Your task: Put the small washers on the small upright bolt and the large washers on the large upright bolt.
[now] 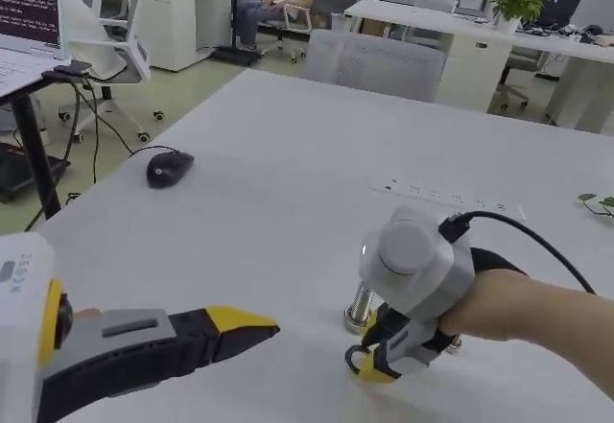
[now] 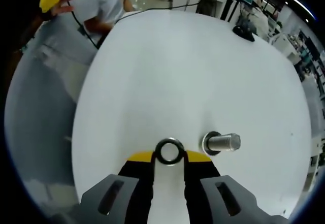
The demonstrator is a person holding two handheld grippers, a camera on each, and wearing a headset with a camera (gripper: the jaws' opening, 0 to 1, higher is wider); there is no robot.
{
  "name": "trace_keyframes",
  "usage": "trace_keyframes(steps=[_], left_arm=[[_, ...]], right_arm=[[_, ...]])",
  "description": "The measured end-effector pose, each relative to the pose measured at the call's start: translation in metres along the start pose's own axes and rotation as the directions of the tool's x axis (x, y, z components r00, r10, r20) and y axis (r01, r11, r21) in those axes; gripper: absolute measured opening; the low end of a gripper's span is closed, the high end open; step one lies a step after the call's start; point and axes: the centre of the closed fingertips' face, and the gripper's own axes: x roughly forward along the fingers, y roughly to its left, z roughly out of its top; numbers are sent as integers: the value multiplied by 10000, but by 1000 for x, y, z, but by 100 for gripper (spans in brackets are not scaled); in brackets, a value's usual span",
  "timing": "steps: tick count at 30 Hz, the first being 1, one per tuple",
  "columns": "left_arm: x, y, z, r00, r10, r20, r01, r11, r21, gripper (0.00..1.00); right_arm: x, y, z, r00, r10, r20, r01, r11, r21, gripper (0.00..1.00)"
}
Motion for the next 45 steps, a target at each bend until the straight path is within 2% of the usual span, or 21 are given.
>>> trace_keyframes(steps=[3, 9, 13, 16, 21, 25, 27, 35, 45], left_arm=[[2, -1, -1, 10000, -52, -3, 52, 10000, -6, 55], [4, -1, 0, 9999, -160, 40, 160, 9999, -15, 55], [5, 0, -1, 9999, -169, 1, 169, 9999, -19, 55], [5, 0, 0, 9998, -184, 37, 184, 9998, -32, 55], [5, 2, 0, 9999, -130, 57, 130, 9999, -53, 55], [3, 4, 1, 9999, -56, 98, 57, 9999, -115, 55], [2, 6, 2, 9998, 5, 175, -3, 9999, -139, 55], [4, 7, -3, 10000, 23, 73, -22, 9998, -217, 55], [5, 10, -5, 10000, 23, 4, -23, 9996, -289, 55]], right_arm=[[-12, -6, -1, 9998, -215, -56, 214, 9997, -146, 22], [-37, -28, 6, 9973, -728, 6, 728, 9969, -285, 22], [-47, -43, 14, 9942, -1073, 85, 1076, 9934, -405, 22], [-50, -52, 20, 9933, -1155, 80, 1157, 9921, -487, 22], [-43, -63, 24, 9937, -1103, -181, 1089, 9919, -648, 22], [-34, -62, 26, 9948, -949, -377, 917, 9926, -799, 22], [-31, -63, 23, 9950, -871, -498, 830, 9933, -802, 22], [-19, -64, 15, 9947, -682, -770, 620, 9949, -800, 22], [1, -62, 6, 9948, -536, -869, 481, 9968, -643, 22]])
